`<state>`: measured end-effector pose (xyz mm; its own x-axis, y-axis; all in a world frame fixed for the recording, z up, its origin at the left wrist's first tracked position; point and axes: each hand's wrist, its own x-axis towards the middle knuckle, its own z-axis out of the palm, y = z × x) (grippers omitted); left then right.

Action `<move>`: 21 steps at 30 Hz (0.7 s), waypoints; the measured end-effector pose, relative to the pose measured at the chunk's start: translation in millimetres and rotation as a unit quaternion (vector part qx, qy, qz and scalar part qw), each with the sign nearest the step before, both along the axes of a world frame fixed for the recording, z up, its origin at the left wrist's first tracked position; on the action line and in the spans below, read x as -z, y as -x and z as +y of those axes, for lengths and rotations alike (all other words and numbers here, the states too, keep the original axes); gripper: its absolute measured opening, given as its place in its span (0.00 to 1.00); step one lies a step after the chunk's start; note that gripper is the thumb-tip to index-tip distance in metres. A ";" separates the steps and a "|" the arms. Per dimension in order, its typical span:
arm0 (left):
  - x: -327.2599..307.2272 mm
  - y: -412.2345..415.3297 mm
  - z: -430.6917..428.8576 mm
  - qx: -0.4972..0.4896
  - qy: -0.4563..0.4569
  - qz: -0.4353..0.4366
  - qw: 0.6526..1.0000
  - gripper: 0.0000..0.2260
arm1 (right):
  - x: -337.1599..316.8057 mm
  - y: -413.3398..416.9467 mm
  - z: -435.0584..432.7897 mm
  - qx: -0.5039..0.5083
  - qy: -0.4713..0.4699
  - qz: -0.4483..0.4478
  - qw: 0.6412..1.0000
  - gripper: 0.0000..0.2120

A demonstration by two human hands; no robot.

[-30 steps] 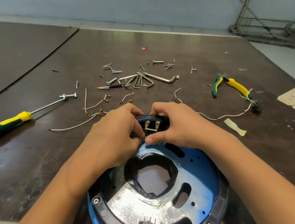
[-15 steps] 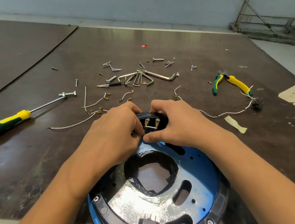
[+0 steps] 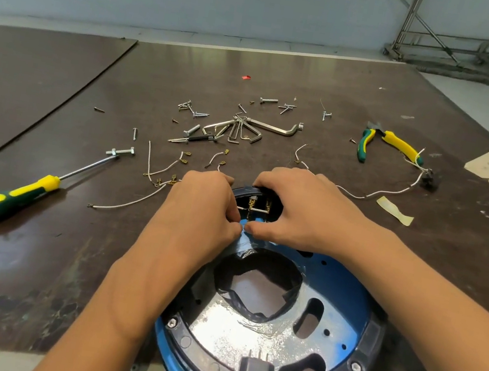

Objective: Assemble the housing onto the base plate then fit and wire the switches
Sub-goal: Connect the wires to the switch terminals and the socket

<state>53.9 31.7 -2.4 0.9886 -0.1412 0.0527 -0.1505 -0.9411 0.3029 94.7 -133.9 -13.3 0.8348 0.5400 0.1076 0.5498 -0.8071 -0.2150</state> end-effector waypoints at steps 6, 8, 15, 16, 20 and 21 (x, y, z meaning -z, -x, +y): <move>4.7 2.0 1.3 -0.004 0.039 -0.013 0.999 0.06 | -0.3 -0.8 0.0 0.004 -0.010 0.002 1.000 0.18; 6.3 2.4 2.0 -0.004 0.055 -0.016 0.998 0.05 | -0.1 -1.1 -0.6 0.007 -0.010 0.003 1.000 0.18; 6.0 2.9 1.4 -0.011 0.082 -0.004 0.997 0.06 | 0.0 -1.4 -1.1 0.002 -0.010 0.010 1.000 0.17; 5.9 2.9 1.7 -0.012 0.084 -0.002 0.996 0.06 | 0.1 -1.5 -1.3 0.001 -0.008 0.009 1.000 0.18; 6.0 2.5 2.8 -0.016 0.100 0.009 0.995 0.05 | 1.8 -1.6 -2.2 -0.004 0.002 0.002 1.000 0.18; 6.1 2.0 3.0 -0.016 0.103 0.010 0.995 0.05 | 2.4 -1.4 -2.6 -0.005 0.005 -0.004 1.000 0.18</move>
<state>51.9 34.7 -8.5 0.9935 -0.0980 0.0577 -0.1137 -0.8632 0.4918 96.2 -136.5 -15.7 0.8282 0.5499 0.1081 0.5598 -0.8034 -0.2028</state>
